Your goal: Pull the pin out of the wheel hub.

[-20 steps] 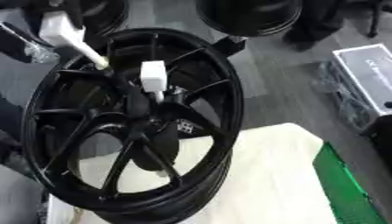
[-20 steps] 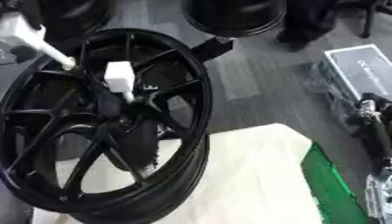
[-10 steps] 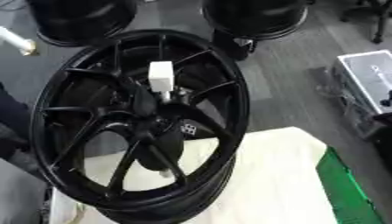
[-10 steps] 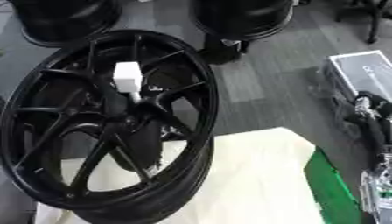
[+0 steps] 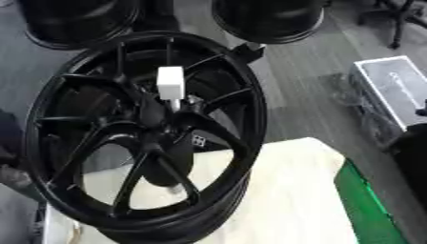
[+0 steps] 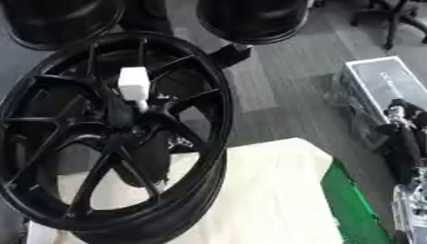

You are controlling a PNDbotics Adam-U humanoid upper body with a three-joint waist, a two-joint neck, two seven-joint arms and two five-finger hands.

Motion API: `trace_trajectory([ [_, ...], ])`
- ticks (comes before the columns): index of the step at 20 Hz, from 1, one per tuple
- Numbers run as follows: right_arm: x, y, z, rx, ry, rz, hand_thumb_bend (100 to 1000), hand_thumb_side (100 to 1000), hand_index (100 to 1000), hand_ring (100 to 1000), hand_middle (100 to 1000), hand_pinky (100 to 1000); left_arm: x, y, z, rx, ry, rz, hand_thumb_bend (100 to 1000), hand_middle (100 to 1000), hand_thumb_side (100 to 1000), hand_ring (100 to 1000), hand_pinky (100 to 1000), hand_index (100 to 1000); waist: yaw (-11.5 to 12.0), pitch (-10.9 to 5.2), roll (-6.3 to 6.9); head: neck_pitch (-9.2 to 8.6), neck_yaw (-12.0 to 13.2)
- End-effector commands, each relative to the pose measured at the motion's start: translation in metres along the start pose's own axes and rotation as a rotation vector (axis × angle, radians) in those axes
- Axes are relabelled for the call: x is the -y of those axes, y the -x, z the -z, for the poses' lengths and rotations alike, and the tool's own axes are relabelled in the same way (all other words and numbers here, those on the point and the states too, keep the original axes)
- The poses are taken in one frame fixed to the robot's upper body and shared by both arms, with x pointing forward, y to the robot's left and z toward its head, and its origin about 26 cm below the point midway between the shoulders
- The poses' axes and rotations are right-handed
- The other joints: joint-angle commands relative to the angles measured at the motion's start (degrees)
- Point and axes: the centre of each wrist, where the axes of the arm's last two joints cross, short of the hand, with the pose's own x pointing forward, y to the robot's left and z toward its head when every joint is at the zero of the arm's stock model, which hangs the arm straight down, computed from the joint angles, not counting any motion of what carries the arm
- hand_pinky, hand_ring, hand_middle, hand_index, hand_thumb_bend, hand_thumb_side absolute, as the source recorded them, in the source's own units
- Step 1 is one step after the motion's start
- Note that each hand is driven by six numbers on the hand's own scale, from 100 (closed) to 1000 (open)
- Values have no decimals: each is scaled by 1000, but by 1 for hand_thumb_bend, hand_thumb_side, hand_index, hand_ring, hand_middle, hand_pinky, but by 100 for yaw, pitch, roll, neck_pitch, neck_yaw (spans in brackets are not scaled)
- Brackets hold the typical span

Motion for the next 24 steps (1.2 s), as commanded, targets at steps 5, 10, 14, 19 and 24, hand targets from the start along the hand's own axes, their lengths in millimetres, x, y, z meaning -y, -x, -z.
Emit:
trace_trajectory([
  [5,-1,-5,2,20,-11,7,100,702,761,502,619,666,2,32,-2,-4,0,50,979,849,425,618,662,906,-50,-38,-35,-12,55],
  [10,0,-4,2,16,1,8,100,702,761,502,619,666,8,37,-1,25,-136,47,1000,809,451,584,598,876,22,-48,-50,-12,0],
  [14,0,-4,2,17,5,12,100,703,761,502,619,666,28,32,-2,141,-299,20,966,728,472,553,550,823,83,-46,-64,-12,-32],
  [19,-2,-5,2,21,6,29,100,702,761,502,620,666,96,19,1,285,-572,-175,935,640,523,530,514,766,123,-2,-119,-12,-30],
  [24,-1,-5,1,22,12,28,100,698,761,503,619,666,160,-52,7,336,-809,-771,879,615,532,522,512,745,263,4,-160,-12,-67],
])
